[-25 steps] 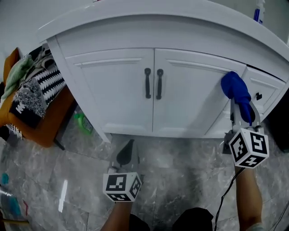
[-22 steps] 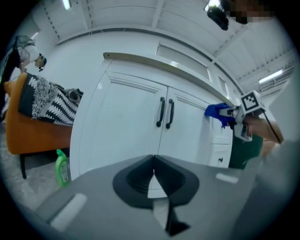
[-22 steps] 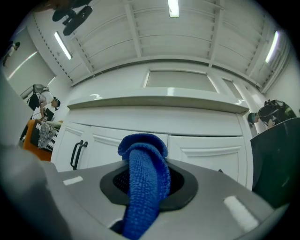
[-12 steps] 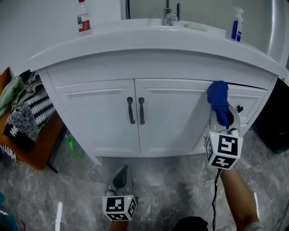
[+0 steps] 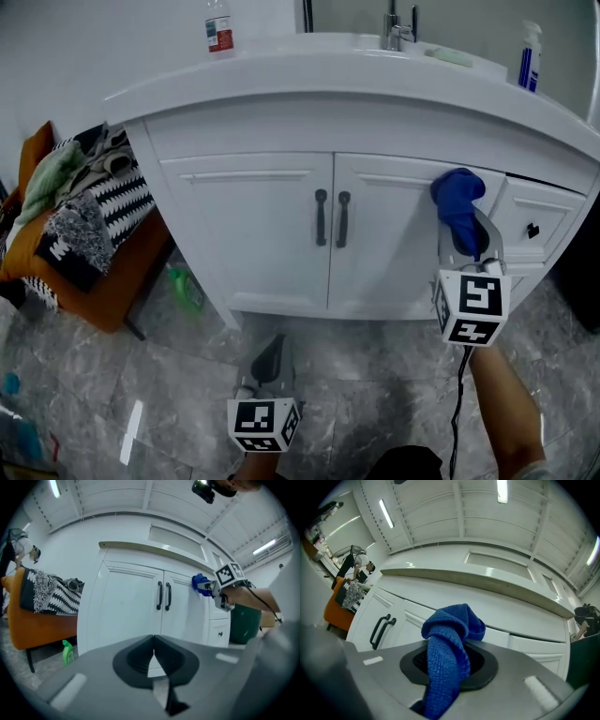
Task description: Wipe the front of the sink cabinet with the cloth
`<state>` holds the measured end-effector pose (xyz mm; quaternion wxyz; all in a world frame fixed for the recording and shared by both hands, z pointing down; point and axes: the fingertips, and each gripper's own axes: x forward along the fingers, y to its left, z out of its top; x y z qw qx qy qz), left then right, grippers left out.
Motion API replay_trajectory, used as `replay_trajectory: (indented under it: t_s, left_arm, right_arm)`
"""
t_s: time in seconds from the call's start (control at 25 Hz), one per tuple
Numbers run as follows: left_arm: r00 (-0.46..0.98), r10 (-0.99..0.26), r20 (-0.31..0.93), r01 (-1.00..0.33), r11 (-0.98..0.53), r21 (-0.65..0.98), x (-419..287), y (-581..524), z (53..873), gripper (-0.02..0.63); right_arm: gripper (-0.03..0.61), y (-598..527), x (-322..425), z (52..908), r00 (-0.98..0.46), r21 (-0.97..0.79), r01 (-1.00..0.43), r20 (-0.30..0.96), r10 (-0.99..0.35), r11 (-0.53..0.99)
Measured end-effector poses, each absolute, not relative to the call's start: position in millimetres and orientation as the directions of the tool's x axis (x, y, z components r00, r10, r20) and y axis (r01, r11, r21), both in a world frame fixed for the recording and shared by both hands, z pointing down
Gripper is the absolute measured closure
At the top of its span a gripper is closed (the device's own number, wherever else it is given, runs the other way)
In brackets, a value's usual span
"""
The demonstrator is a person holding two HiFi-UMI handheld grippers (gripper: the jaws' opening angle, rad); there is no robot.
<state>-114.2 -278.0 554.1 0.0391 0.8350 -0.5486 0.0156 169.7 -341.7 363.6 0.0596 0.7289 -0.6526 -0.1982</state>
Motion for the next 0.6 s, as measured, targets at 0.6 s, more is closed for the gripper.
replay_trajectory:
  t_s: [0.6]
  left_arm:
    - [0.296, -0.954, 0.056, -0.954, -0.292, 0.064, -191, -272, 541, 0.603]
  right_arm:
    - [0.491, -381, 15, 360, -0.151, 0.344, -0.933, -0.116, -0.982, 0.103]
